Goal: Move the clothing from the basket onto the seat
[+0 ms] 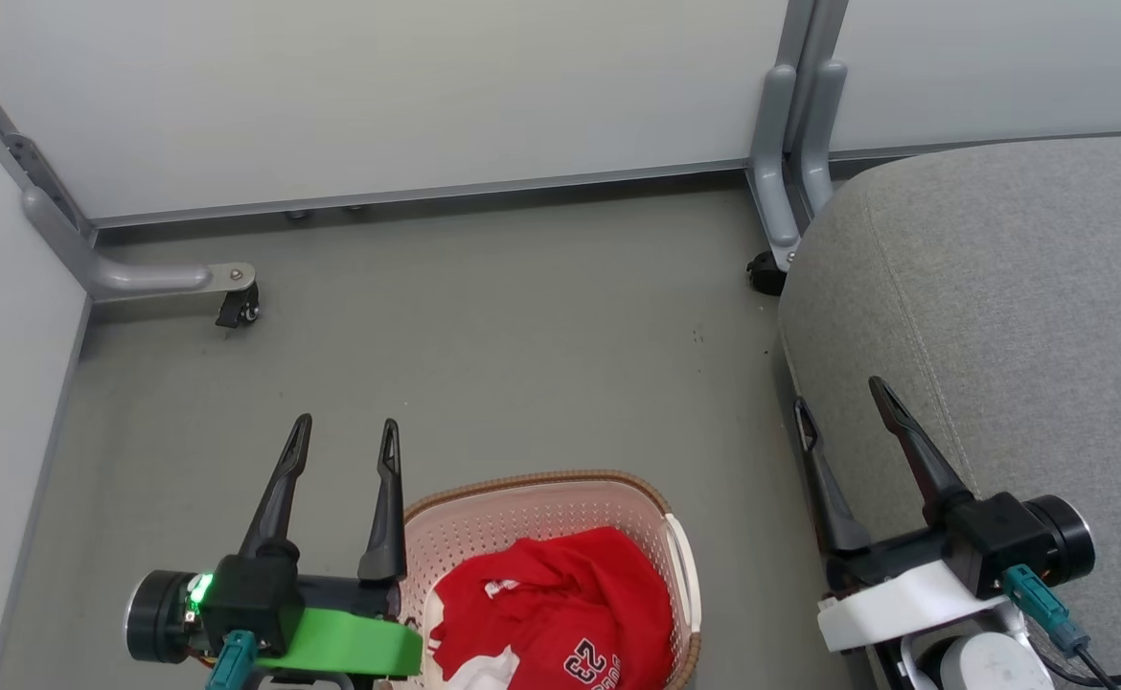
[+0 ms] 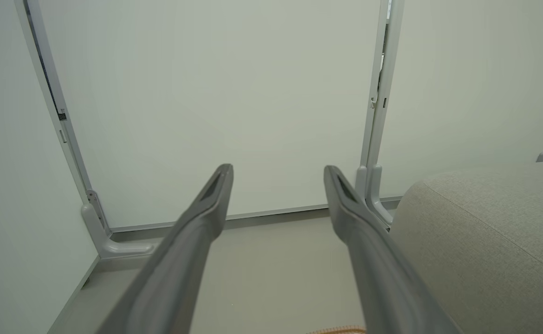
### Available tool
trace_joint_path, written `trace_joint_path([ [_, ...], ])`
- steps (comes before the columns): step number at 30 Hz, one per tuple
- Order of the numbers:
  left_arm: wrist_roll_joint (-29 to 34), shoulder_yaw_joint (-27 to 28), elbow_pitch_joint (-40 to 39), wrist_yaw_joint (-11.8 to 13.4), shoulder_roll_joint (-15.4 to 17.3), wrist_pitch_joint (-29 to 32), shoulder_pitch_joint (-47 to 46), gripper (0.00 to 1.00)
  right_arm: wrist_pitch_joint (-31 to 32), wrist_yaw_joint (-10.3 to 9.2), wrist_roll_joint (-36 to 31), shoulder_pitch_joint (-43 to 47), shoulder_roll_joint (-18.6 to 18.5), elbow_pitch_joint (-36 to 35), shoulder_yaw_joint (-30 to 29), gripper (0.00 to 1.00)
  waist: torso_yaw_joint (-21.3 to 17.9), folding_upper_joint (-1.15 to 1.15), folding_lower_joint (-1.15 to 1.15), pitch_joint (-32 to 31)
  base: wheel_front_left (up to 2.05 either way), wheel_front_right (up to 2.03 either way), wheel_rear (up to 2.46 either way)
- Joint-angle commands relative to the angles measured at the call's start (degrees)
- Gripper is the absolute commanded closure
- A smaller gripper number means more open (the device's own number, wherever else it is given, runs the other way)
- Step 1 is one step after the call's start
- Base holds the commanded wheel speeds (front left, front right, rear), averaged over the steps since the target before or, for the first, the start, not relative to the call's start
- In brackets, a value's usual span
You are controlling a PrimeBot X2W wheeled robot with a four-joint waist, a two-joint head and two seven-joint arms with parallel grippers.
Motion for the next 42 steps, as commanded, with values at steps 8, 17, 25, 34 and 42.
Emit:
trace_joint_path([
  [8, 0.41, -0.13, 0.25, 0.25, 0.34, -0.13, 0.14, 0.00, -0.20, 0.00, 0.27, 0.62, -0.24, -0.38, -0.17, 0.00, 0.17, 0.00, 0.00, 0.26, 0.00, 0.00, 0.00],
  [17, 0.54, -0.56, 1.46, -0.62, 0.34, -0.13, 0.46, 0.00, -0.20, 0.00, 0.96, 0.01, -0.23, -0.83, -1.12, 0.00, -0.60, 0.00, 0.00, 0.95, 0.00, 0.00, 0.00],
  [25, 1.79, -3.17, 6.71, -2.64, 0.32, -0.11, -4.89, 0.00, -0.19, 0.00, 1.00, -4.23, -0.22, -2.71, -4.10, 0.00, -2.84, 0.00, 0.00, 7.73, 0.00, 0.00, 0.00],
  [34, 4.61, -8.62, 18.53, -6.26, 0.39, -0.11, -15.27, 0.00, -0.20, 0.00, 1.01, -10.59, -0.21, -5.61, -9.08, 0.00, -6.66, 0.00, 0.00, 19.00, 0.00, 0.00, 0.00],
  [42, 5.31, -15.09, 31.63, -7.70, 1.84, -0.13, -26.96, 0.00, -0.19, 0.00, 2.34, -15.74, -0.17, -8.12, -12.47, 0.00, -9.98, 0.00, 0.00, 29.31, 0.00, 0.00, 0.00],
])
